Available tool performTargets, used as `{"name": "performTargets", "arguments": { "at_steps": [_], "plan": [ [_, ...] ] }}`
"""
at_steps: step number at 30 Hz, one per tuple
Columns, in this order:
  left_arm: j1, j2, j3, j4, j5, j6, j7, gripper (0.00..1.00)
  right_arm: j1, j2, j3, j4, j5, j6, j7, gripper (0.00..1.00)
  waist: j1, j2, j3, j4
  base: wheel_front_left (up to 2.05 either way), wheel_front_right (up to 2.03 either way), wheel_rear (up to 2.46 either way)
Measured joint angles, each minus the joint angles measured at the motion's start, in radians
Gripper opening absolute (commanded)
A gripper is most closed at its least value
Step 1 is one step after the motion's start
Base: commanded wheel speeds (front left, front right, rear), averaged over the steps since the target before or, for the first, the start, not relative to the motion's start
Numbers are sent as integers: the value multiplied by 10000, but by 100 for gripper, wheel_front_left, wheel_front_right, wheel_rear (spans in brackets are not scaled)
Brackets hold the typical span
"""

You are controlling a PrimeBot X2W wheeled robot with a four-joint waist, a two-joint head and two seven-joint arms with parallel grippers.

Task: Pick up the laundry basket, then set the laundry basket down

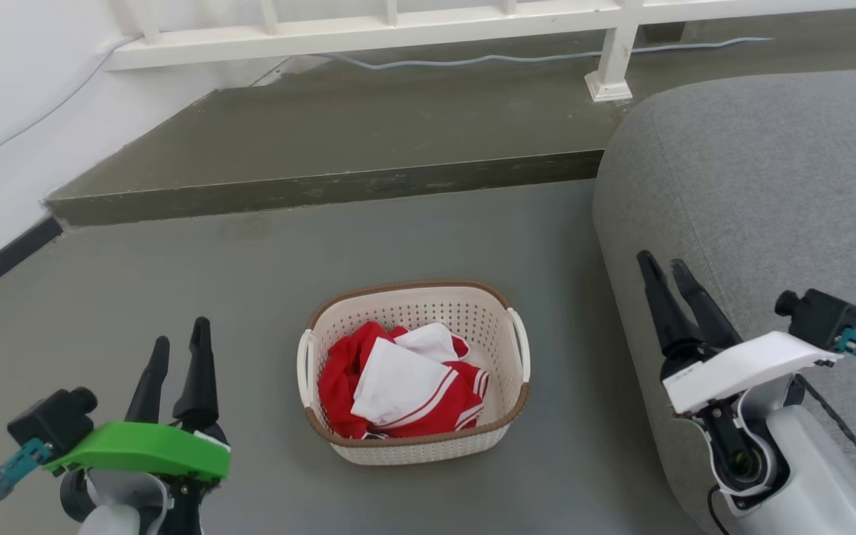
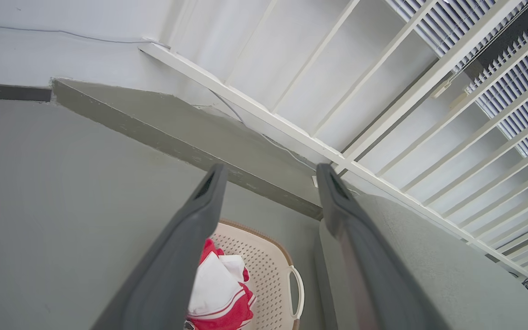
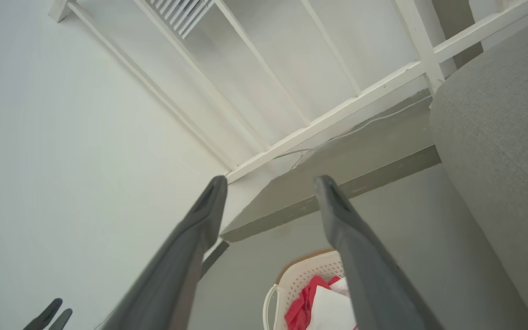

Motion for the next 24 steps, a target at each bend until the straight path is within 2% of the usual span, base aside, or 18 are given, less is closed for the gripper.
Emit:
{"name": "performTargets", "arguments": {
  "at_steps": [8,19,24],
  "plan": [
    [-3,-19,-171,-50,1141,94,-265,100,-52,-36,345,150,-1269,-332,-291,100,0,0,45,-7,0,0,0],
    [-49,-29,-416,-63,2688,270,-677,100,-221,-13,780,282,-2608,-453,-652,100,0,0,39,-30,0,0,0],
    [-112,-31,-502,-75,3310,274,-796,100,-285,2,863,353,-3214,-698,-838,100,0,0,48,-35,0,0,0]
  ]
}}
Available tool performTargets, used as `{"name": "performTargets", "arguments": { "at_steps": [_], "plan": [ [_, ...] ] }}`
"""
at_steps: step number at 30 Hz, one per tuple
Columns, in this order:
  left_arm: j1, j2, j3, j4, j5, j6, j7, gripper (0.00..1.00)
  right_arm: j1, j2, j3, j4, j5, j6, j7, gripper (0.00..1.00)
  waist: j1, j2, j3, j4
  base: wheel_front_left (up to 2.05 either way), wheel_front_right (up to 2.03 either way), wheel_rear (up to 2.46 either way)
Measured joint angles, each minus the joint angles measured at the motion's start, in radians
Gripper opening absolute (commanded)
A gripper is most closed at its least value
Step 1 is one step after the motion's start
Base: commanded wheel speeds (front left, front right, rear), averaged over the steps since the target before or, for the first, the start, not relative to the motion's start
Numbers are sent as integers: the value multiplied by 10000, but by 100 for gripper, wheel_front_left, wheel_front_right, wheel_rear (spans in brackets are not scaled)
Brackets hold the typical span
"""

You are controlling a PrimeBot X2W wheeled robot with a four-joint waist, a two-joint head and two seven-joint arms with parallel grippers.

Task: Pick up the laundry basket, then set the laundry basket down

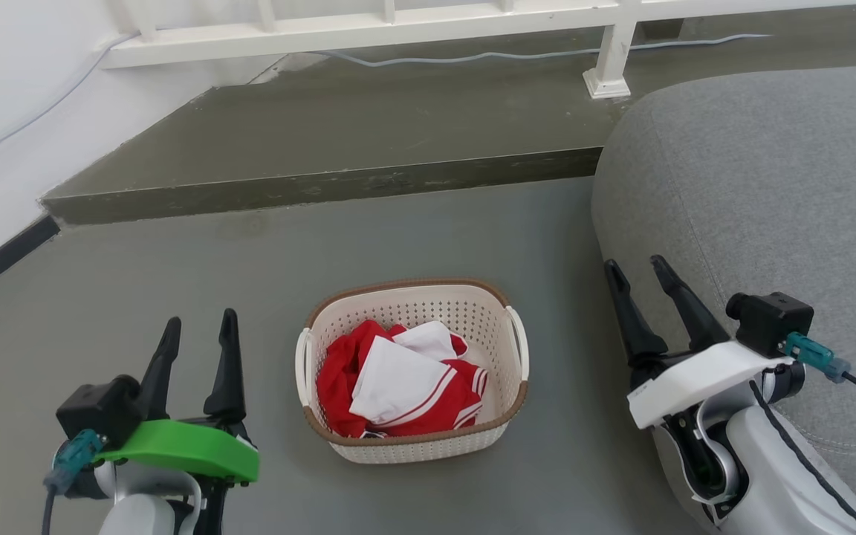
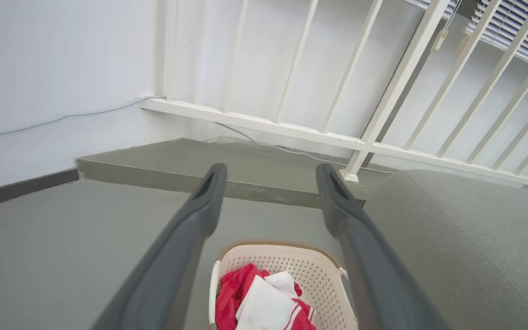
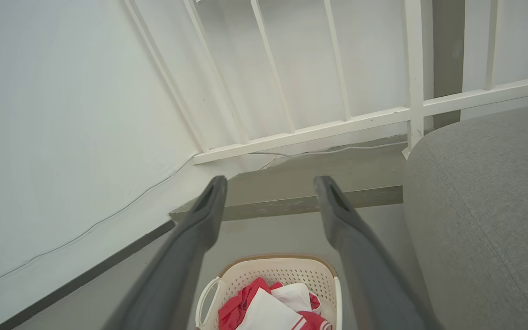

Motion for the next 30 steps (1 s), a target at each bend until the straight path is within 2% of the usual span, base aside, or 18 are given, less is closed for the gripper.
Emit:
{"name": "performTargets", "arguments": {
  "at_steps": [7,30],
  "plan": [
    [-94,-4,-113,-92,771,86,-290,100,-155,10,117,46,-802,-117,-249,100,0,0,50,-6,0,0,0],
    [-256,-23,-10,-117,777,84,-290,100,-182,299,-282,259,-1070,-130,-251,100,0,0,291,-16,0,0,0]
  ]
}}
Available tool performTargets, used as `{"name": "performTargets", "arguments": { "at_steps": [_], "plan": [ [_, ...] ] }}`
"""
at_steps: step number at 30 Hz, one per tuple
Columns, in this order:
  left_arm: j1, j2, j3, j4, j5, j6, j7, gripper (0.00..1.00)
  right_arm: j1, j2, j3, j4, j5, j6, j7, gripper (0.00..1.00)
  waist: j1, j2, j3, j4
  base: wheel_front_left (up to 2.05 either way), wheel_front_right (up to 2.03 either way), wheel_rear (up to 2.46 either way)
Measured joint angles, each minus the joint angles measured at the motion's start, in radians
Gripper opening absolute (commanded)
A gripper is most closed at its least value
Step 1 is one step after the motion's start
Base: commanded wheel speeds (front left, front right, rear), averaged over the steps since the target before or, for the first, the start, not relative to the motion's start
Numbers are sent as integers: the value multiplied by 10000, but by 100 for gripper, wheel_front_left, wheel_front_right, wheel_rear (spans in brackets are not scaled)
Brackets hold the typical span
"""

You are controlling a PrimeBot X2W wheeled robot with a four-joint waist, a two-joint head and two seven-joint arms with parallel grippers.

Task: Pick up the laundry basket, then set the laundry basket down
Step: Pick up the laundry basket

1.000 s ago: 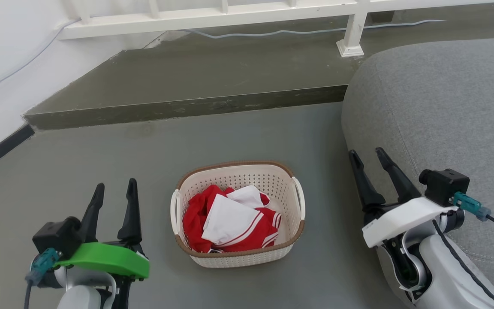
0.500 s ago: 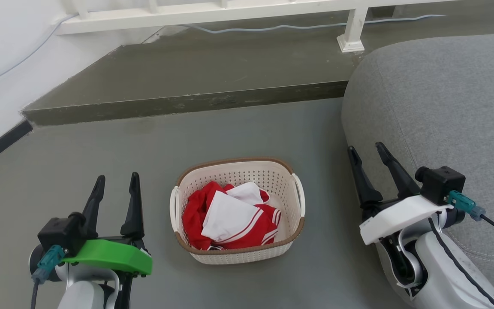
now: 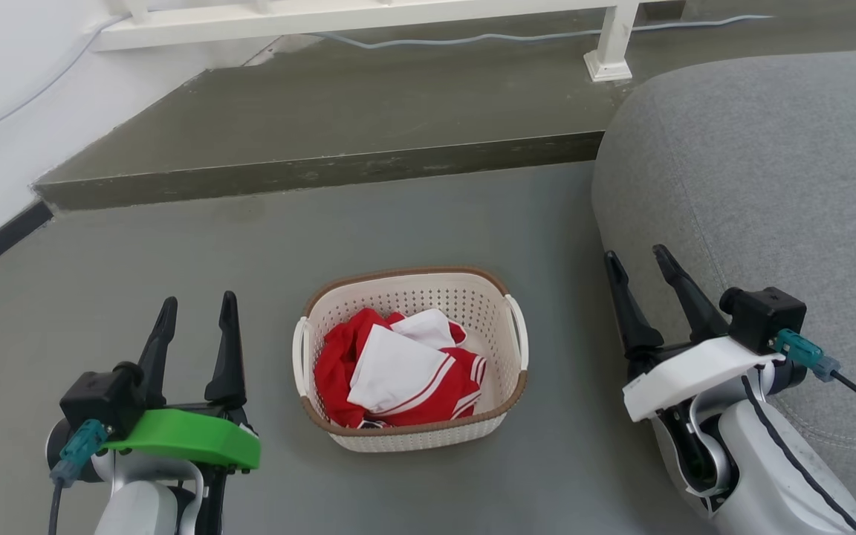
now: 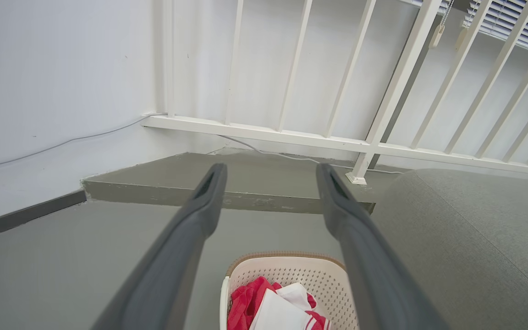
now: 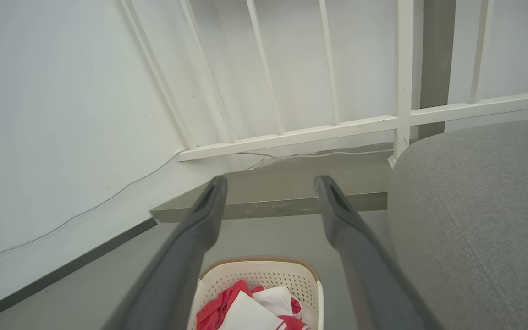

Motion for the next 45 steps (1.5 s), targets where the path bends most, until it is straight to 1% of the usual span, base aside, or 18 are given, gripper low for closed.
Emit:
{"name": "performTargets", "arguments": {
  "at_steps": [2,9,18,29,32,39,41,45],
  "plan": [
    [-5,0,0,-6,0,0,0,100,0,21,-31,12,-27,56,0,100,0,0,30,-5,0,0,0],
    [-72,-4,-82,-190,-27,0,0,100,-137,79,-174,0,-33,86,0,100,0,0,385,-28,0,0,0],
    [-473,-13,-238,-380,-84,-2,0,100,-405,105,-311,-82,-119,190,0,100,0,0,1086,-52,0,0,0],
    [-1215,-27,-299,-489,0,-13,0,100,-1146,142,-552,-234,-299,236,-12,100,0,0,2315,-115,0,0,0],
    [-1426,-31,-290,-483,2,-15,0,100,-1346,150,-608,-232,-330,320,-12,100,0,0,2635,-138,0,0,0],
    [-1861,-38,-284,-439,56,-29,0,100,-1732,192,-779,-198,-374,328,-12,100,1,0,3364,-177,0,0,0],
    [-1978,-44,-284,-431,121,-54,0,100,-1874,211,-792,-165,-374,407,-13,100,1,0,3574,-187,0,0,0],
    [-2246,-54,-272,-420,176,-90,-2,100,-2189,249,-790,-75,-385,441,-13,100,1,0,4008,-210,0,0,0]
  ]
}}
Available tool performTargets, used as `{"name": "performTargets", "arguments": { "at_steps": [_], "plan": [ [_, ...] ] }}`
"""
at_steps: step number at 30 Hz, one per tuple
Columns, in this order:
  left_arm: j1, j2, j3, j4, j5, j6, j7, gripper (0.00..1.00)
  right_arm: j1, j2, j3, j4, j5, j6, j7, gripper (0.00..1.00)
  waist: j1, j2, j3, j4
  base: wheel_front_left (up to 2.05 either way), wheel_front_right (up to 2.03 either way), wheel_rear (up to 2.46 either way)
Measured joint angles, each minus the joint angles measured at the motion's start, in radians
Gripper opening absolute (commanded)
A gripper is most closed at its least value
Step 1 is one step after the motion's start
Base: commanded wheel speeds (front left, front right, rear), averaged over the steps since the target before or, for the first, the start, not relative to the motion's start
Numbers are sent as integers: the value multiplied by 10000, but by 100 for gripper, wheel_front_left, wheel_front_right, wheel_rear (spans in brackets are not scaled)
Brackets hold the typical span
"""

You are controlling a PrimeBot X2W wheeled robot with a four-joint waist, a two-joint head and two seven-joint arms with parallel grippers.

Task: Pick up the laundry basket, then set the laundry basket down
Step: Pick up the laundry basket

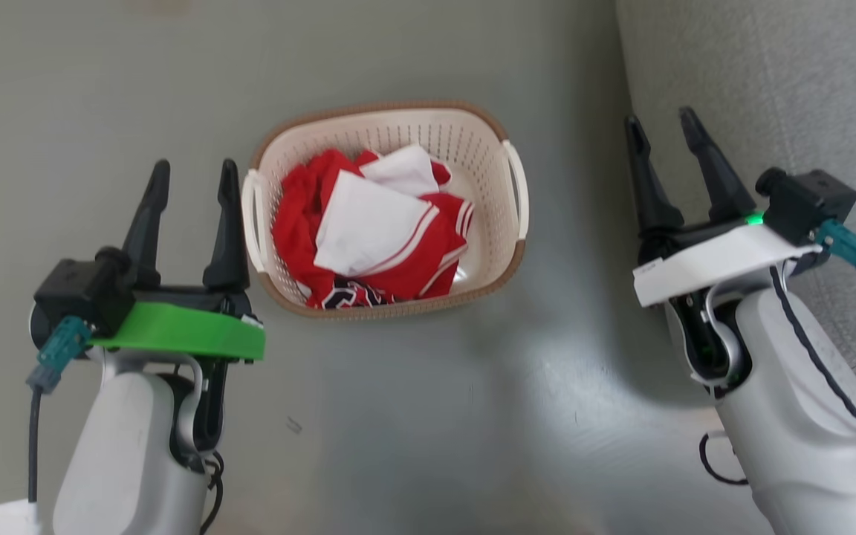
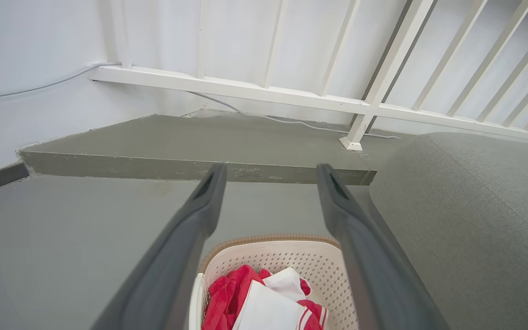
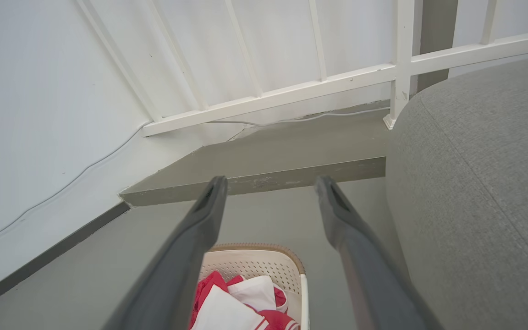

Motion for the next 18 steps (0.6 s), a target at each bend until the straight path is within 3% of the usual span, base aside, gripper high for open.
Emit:
{"name": "performTargets", "arguments": {
  "at_steps": [18],
  "plan": [
    [-1339,-50,234,853,272,-12,-12,100,-1398,104,-94,756,-213,146,-2,100,1,0,2040,-105,0,0,0]
  ]
}}
